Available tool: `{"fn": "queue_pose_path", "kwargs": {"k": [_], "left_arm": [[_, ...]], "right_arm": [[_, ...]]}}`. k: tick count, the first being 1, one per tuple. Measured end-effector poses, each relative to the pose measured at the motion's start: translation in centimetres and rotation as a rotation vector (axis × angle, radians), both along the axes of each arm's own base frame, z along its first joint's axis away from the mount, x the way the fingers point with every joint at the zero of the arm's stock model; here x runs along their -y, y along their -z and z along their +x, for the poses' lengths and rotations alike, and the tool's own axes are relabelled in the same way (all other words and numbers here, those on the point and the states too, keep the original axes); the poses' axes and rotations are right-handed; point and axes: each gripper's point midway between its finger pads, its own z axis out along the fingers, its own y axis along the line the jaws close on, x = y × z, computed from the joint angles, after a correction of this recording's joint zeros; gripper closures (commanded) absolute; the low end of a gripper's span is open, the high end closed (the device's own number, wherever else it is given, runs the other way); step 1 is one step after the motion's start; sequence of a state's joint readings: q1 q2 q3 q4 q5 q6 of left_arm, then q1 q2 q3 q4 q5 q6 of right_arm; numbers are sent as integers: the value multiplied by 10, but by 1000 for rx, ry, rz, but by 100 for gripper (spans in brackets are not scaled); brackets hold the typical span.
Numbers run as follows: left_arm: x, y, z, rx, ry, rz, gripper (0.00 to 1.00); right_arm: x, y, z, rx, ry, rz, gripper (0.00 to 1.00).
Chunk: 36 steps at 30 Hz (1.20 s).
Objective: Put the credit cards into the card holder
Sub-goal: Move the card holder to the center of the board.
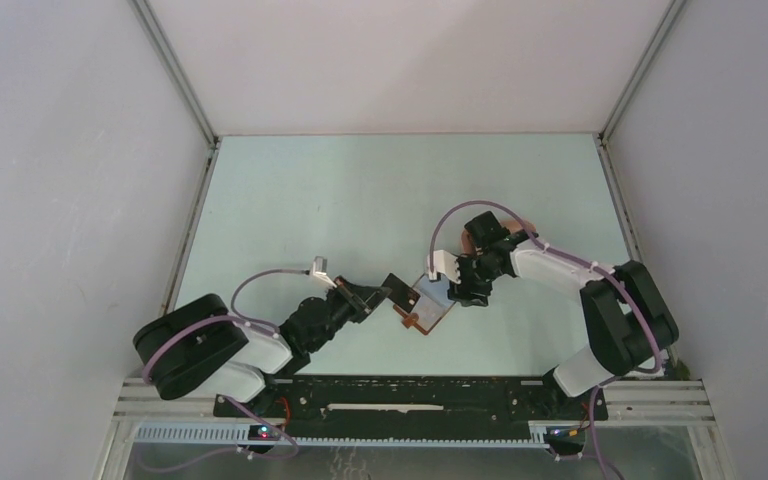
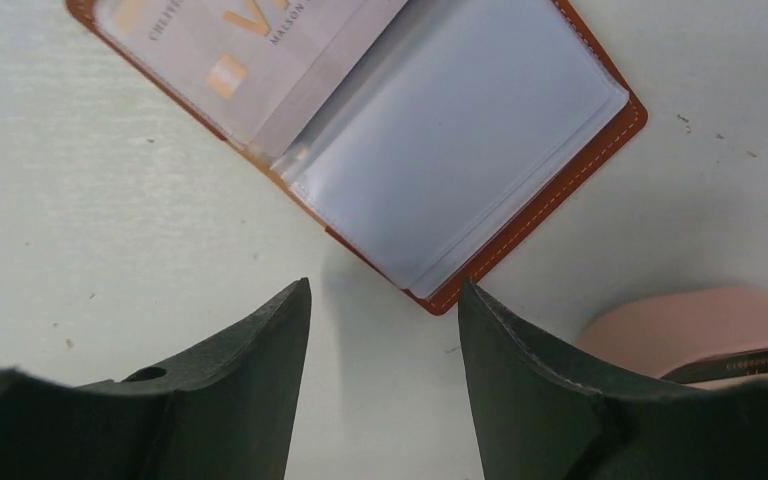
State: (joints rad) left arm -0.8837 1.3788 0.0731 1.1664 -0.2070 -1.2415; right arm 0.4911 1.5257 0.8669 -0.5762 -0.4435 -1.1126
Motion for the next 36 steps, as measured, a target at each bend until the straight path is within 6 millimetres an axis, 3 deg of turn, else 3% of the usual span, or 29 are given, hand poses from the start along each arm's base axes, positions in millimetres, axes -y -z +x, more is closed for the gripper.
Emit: {"fn": "queue_pose_path", "kwargs": {"k": [9, 22, 25, 30, 36], "left_arm": [[4, 7, 2, -25, -5, -28, 100], [1, 2, 3, -22, -22, -71, 100], [-3, 6, 2, -29, -33, -65, 100], [-3, 6, 3, -29, -38, -64, 100], [-8, 8, 8, -31, -57, -59, 100]], "right_arm": [[-2, 16, 11, -35, 43, -68, 39], [-19, 16, 7, -74, 126, -88, 57], [-26, 15, 2, -98, 155, -82, 55], [-39, 11, -7, -137, 197, -77, 42], [-42, 1, 0, -147, 247, -63, 39]]}}
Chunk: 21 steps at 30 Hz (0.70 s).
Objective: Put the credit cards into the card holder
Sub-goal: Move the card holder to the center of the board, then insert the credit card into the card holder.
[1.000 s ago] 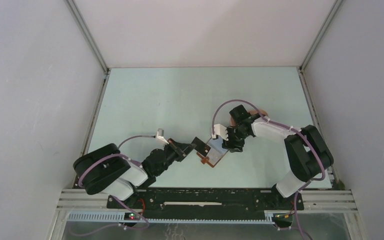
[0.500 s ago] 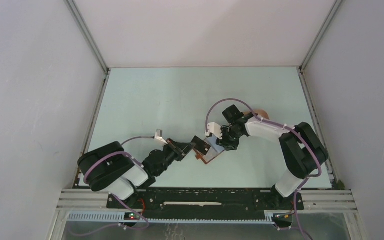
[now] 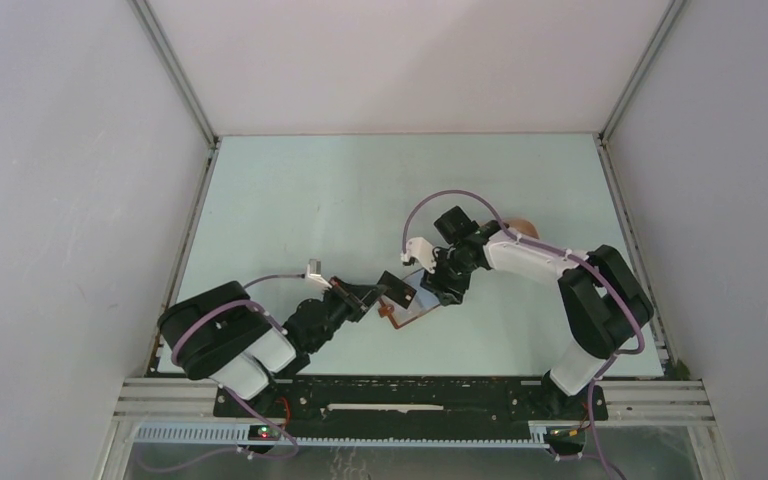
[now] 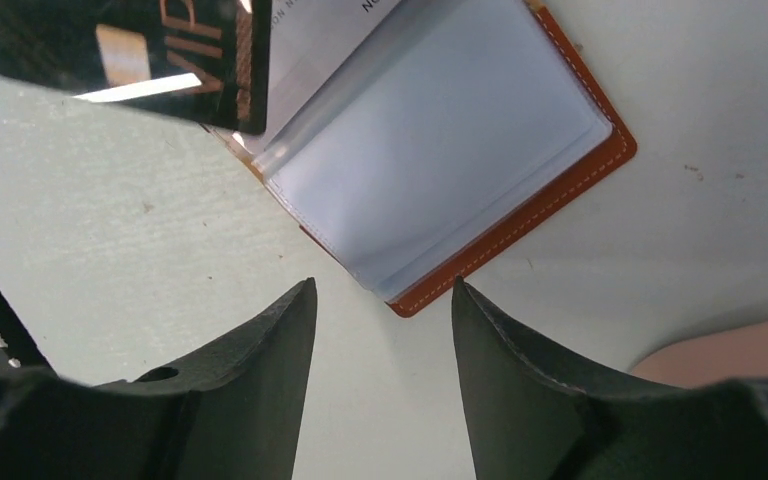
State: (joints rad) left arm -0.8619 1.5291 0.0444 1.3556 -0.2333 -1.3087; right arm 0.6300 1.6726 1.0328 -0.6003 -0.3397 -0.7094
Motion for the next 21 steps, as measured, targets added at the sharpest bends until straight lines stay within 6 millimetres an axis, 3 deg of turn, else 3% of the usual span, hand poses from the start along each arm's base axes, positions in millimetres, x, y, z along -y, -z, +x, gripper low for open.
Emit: {"fn": "queue_pose_path", "kwargs": {"k": [10, 21], "left_arm": [[-6, 28, 5, -61, 5, 61, 100], [1, 41, 9, -89, 14, 87, 100]], "right_arm": [[12, -19, 13, -34, 59, 22, 39], [16, -15, 6, -76, 56, 12, 40]]}}
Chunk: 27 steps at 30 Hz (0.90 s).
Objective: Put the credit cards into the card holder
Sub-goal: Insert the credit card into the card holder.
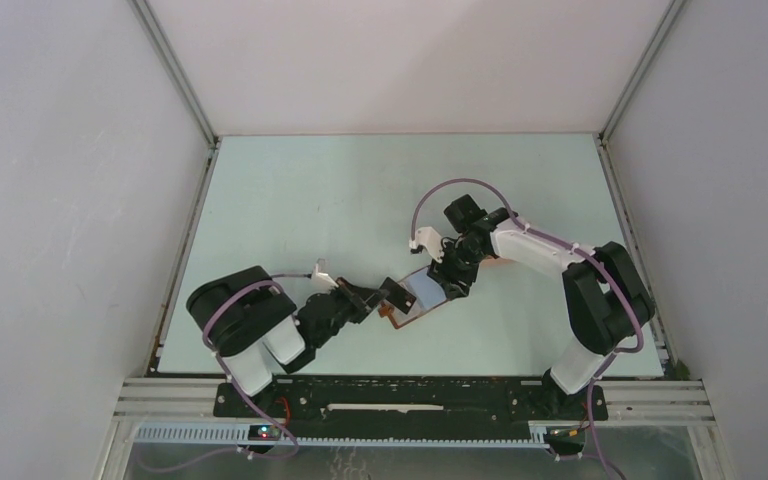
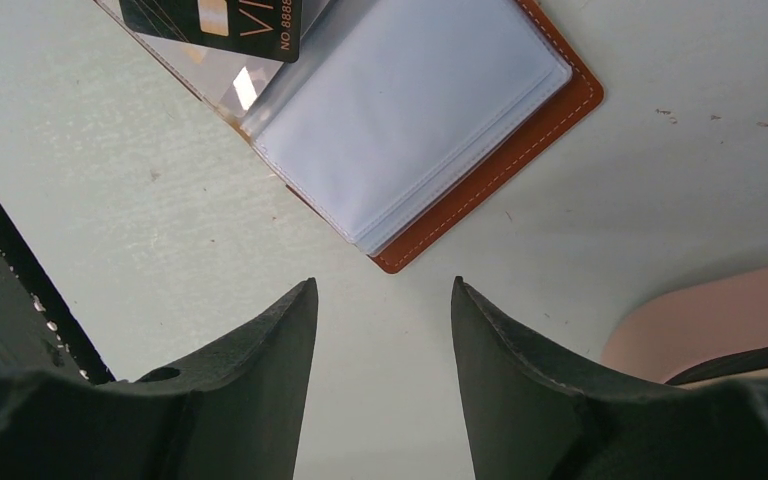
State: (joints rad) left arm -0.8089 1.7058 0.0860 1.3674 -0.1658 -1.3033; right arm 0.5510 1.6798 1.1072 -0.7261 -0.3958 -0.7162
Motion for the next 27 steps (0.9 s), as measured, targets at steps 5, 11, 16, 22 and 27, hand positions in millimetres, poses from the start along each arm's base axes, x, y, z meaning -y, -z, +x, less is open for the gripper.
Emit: {"fn": "queue_pose_path", "kwargs": {"k": [5, 11, 16, 22, 27], "left_arm": [[2, 4, -1, -12, 11, 4, 100], [2, 12, -2, -37, 12, 14, 100], [8, 14, 0, -49, 19, 5, 100], [12, 15, 1, -55, 32, -4, 100], [14, 18, 1, -63, 37, -3, 100]], "right_arm": [[0, 2, -2, -10, -1, -3, 40], [1, 2, -2, -13, -1, -5, 41], [1, 2, -2, -14, -1, -6, 41], [2, 6, -3, -24, -1, -14, 41], [4, 11, -3, -35, 1, -29, 41]]}}
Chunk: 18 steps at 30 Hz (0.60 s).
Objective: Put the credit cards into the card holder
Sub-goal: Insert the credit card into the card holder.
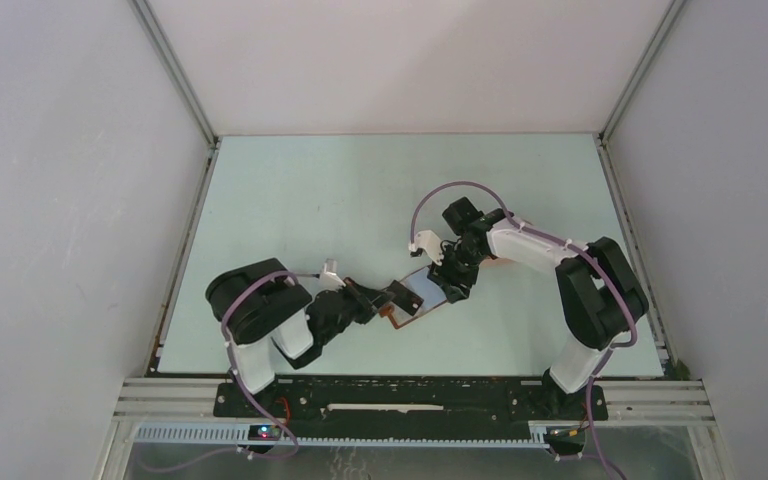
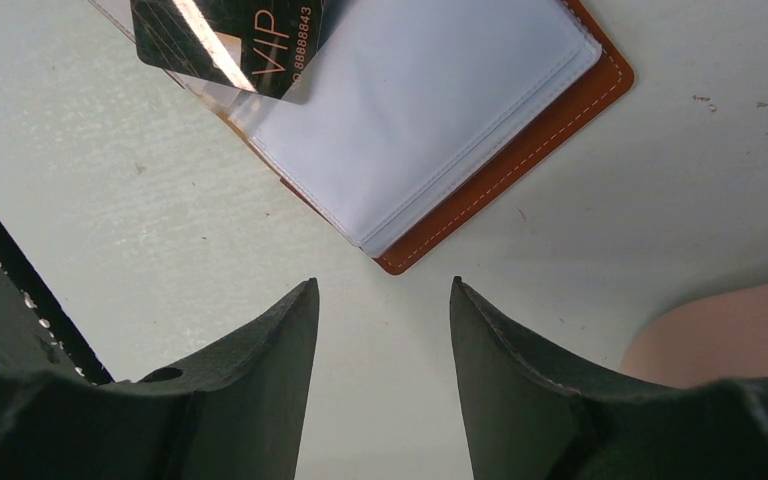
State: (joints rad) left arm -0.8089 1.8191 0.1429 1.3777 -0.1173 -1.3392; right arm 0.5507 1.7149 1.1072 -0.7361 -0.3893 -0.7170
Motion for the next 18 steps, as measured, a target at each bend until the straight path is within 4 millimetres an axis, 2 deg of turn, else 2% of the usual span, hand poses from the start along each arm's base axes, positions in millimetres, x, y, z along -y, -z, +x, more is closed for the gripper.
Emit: {"fn": "queue_pose_path", "kwargs": {"k": [12, 18], "left_arm": [[8, 2, -1, -24, 23, -26, 100], [11, 9, -6, -77, 41, -45, 100]], "right_arm": [[5, 10, 1, -21, 13, -30, 42], [6, 12, 1, -25, 16, -34, 42]]}}
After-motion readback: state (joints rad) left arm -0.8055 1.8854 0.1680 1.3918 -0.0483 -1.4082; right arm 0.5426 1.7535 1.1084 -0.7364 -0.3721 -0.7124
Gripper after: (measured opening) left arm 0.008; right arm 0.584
